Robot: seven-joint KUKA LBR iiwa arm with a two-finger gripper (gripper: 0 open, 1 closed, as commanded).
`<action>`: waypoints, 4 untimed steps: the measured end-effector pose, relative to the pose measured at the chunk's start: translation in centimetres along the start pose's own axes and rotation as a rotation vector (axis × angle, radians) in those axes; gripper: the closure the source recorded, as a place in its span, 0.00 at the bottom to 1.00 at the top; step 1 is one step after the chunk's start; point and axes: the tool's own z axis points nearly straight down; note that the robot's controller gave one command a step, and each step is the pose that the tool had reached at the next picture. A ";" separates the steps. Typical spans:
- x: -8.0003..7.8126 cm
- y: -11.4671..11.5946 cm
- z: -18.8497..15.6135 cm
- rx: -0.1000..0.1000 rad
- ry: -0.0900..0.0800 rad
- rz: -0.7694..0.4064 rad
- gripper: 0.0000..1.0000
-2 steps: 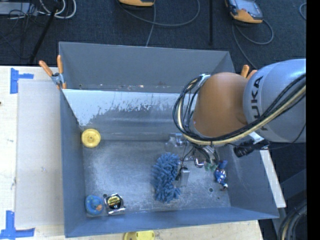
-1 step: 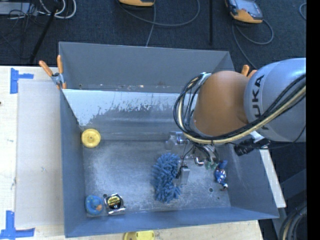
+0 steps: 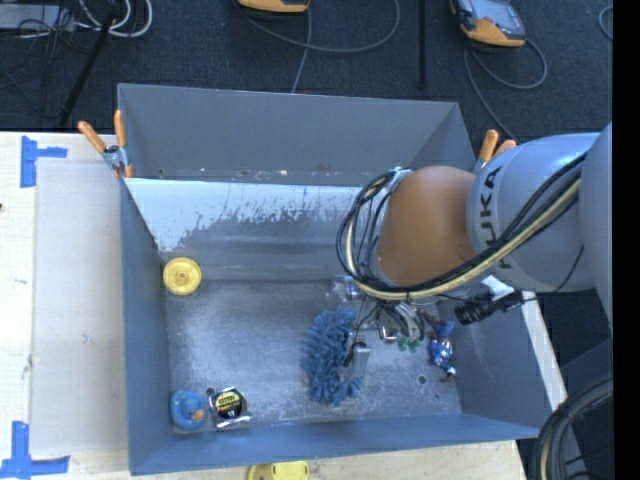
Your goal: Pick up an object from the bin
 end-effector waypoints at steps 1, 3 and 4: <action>1.0 0.4 3.9 0.001 0.011 0.015 1.00; 2.0 0.5 -6.1 0.001 0.006 0.018 1.00; 2.0 0.5 -6.1 0.001 0.006 0.019 1.00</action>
Offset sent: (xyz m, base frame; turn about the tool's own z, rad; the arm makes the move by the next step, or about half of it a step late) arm 0.0000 0.0000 0.0000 0.0000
